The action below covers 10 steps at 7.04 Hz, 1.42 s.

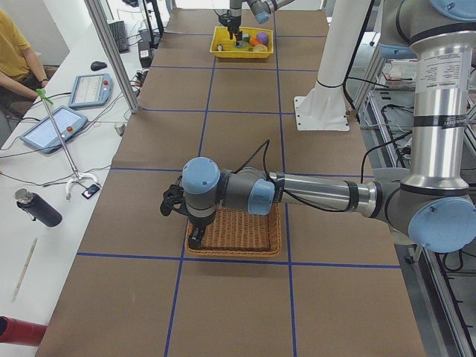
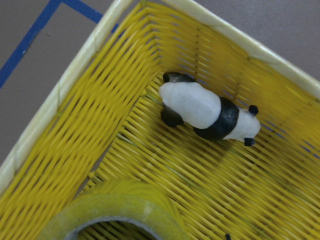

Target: Move tape to another basket

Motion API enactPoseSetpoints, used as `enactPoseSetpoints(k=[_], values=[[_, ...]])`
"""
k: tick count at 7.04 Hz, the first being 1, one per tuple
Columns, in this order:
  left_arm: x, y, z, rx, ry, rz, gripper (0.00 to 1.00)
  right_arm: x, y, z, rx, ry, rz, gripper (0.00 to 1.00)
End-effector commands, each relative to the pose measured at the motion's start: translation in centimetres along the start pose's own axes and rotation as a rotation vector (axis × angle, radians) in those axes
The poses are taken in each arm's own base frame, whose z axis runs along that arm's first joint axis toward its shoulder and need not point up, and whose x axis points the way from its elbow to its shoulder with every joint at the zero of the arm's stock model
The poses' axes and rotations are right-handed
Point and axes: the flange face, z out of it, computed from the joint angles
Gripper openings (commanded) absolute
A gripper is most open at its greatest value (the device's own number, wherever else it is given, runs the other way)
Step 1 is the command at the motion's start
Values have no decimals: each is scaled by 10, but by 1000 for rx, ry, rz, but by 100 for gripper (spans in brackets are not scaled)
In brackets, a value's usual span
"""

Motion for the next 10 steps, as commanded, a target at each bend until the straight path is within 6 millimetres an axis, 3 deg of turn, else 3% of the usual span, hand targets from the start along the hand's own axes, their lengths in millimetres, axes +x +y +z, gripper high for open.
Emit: enactPoseSetpoints(k=[1, 3, 5, 8, 10], values=[[0, 0, 0, 1, 1, 1, 98, 8, 8, 14, -31, 1, -22, 54], [1, 0, 0, 0, 2, 2, 98, 3, 2, 9, -17, -4, -31, 0], [0, 0, 0, 1, 1, 1, 98, -7, -8, -16, 29, -22, -44, 0], [3, -1, -3, 6, 4, 7, 98, 35, -7, -80, 125, -86, 50, 0], [13, -16, -13, 56, -1, 59, 98, 20, -50, -102, 181, -100, 79, 0]])
